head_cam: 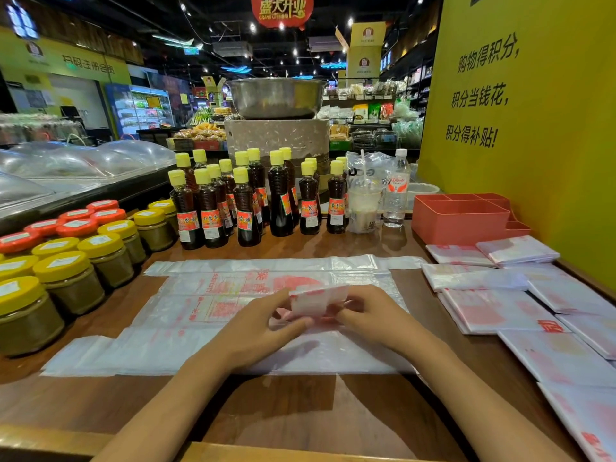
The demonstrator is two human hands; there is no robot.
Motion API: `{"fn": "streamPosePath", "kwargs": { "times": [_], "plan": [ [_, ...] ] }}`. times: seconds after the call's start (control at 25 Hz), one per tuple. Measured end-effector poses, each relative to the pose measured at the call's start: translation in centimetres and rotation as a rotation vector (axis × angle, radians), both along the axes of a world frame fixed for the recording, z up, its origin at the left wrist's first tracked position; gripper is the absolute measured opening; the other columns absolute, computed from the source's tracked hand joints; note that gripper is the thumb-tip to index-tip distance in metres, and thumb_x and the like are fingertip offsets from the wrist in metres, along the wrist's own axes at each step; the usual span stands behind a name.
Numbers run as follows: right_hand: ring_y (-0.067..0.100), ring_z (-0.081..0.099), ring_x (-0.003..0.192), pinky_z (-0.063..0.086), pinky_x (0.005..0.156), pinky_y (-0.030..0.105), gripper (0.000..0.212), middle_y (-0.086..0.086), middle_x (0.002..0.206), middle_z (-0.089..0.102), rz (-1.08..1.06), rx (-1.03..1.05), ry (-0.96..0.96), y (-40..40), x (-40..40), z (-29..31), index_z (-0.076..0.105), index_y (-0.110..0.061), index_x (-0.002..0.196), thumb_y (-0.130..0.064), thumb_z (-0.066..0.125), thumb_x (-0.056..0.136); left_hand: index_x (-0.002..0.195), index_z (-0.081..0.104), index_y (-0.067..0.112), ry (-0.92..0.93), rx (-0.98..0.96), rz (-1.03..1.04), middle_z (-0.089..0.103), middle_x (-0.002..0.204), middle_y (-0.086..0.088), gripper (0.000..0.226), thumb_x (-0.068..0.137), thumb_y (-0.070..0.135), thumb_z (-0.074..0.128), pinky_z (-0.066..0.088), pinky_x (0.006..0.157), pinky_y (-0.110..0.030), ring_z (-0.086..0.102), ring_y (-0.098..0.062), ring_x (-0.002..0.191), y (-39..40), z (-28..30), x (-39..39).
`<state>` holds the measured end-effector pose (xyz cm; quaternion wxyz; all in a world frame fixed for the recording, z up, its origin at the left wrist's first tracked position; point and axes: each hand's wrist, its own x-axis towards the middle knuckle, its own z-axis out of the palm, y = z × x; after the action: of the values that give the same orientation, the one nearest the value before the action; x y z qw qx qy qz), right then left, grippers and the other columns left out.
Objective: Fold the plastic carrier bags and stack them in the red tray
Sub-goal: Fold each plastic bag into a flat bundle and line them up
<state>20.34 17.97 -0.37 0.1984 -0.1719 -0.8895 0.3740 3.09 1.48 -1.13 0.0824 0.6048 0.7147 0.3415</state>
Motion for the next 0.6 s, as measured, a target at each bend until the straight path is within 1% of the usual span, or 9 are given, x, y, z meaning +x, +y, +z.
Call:
{"fn": "streamPosePath", "kwargs": {
  "times": [0.04, 0.12, 0.24, 0.36, 0.44, 0.48, 0.52, 0.56, 0.6],
  "plan": [
    [0.006, 0.07, 0.093, 0.058, 0.087, 0.036, 0.024, -0.016, 0.101, 0.074, -0.003, -0.062, 0.041, 0.0, 0.0, 0.0, 0.074, -0.036, 0.098, -0.017, 0.063, 0.089, 0.109, 0.058, 0.049, -0.004, 0.04, 0.016, 0.061, 0.104, 0.032, 0.03, 0.091, 0.068, 0.043, 0.042, 0.078, -0.014, 0.056, 0.004, 0.099, 0.1, 0.0, -0.1],
    [0.01, 0.072, 0.089, 0.06, 0.082, 0.038, 0.019, -0.008, 0.1, 0.074, -0.021, -0.176, 0.088, -0.1, -0.3, -0.1, 0.072, -0.03, 0.105, -0.021, 0.068, 0.089, 0.101, 0.063, 0.04, -0.014, 0.127, 0.032, 0.063, 0.095, 0.023, 0.04, 0.094, 0.068, 0.035, 0.041, 0.072, -0.018, 0.058, -0.003, 0.091, 0.5, -0.3, -0.2],
    [0.012, 0.073, 0.084, 0.06, 0.074, 0.03, 0.029, 0.002, 0.096, 0.072, -0.05, -0.3, 0.089, -0.4, -0.8, -0.3, 0.064, -0.027, 0.117, -0.019, 0.073, 0.09, 0.104, 0.068, 0.033, -0.103, 0.196, 0.05, 0.067, 0.095, 0.015, 0.046, 0.098, 0.063, 0.034, 0.045, 0.071, -0.018, 0.061, -0.008, 0.09, 1.1, -0.8, -0.6],
    [0.015, 0.073, 0.079, 0.059, 0.067, 0.027, 0.039, 0.006, 0.099, 0.07, -0.088, -0.346, 0.107, -0.9, -1.2, -0.3, 0.059, -0.025, 0.124, -0.013, 0.073, 0.09, 0.091, 0.067, 0.024, -0.075, 0.135, 0.172, 0.064, 0.09, 0.008, 0.048, 0.098, 0.062, 0.039, 0.047, 0.072, -0.026, 0.058, -0.007, 0.085, 1.4, -1.1, -0.8],
    [0.018, 0.073, 0.077, 0.059, 0.067, 0.029, 0.04, 0.003, 0.099, 0.068, -0.123, -0.309, 0.113, -1.0, -1.5, -0.6, 0.058, -0.025, 0.126, -0.013, 0.072, 0.09, 0.087, 0.062, 0.021, -0.024, 0.073, 0.27, 0.061, 0.09, 0.007, 0.04, 0.097, 0.057, 0.046, 0.045, 0.071, -0.023, 0.056, -0.007, 0.083, 1.6, -1.5, -0.9],
    [0.017, 0.073, 0.077, 0.06, 0.07, 0.031, 0.04, 0.001, 0.099, 0.068, -0.134, -0.262, 0.104, -1.0, -1.5, -0.8, 0.058, -0.025, 0.126, -0.013, 0.071, 0.09, 0.09, 0.062, 0.022, -0.004, 0.052, 0.299, 0.061, 0.092, 0.008, 0.036, 0.096, 0.055, 0.05, 0.046, 0.072, -0.022, 0.056, -0.006, 0.084, 1.8, -1.7, -1.0],
    [0.015, 0.071, 0.079, 0.06, 0.076, 0.032, 0.041, -0.001, 0.099, 0.067, -0.142, -0.196, 0.079, -1.0, -1.5, -0.9, 0.057, -0.026, 0.127, -0.014, 0.069, 0.09, 0.097, 0.061, 0.023, 0.016, 0.031, 0.31, 0.061, 0.097, 0.009, 0.033, 0.095, 0.055, 0.053, 0.049, 0.074, -0.023, 0.057, -0.007, 0.087, 1.8, -1.8, -0.9],
    [0.011, 0.068, 0.085, 0.058, 0.083, 0.031, 0.044, -0.004, 0.102, 0.066, -0.146, -0.128, 0.046, -1.0, -1.4, -1.1, 0.055, -0.026, 0.13, -0.014, 0.068, 0.089, 0.109, 0.06, 0.024, 0.041, 0.0, 0.307, 0.061, 0.105, 0.01, 0.036, 0.094, 0.056, 0.055, 0.052, 0.08, -0.027, 0.057, -0.007, 0.092, 1.9, -1.9, -0.9],
    [0.008, 0.064, 0.096, 0.054, 0.091, 0.03, 0.051, -0.007, 0.111, 0.064, -0.146, -0.063, 0.008, -0.9, -1.3, -1.1, 0.051, -0.027, 0.136, -0.014, 0.066, 0.089, 0.125, 0.055, 0.025, 0.075, -0.045, 0.298, 0.06, 0.119, 0.009, 0.046, 0.092, 0.056, 0.057, 0.052, 0.089, -0.032, 0.057, -0.009, 0.102, 1.9, -1.9, -1.0]
  ]
}}
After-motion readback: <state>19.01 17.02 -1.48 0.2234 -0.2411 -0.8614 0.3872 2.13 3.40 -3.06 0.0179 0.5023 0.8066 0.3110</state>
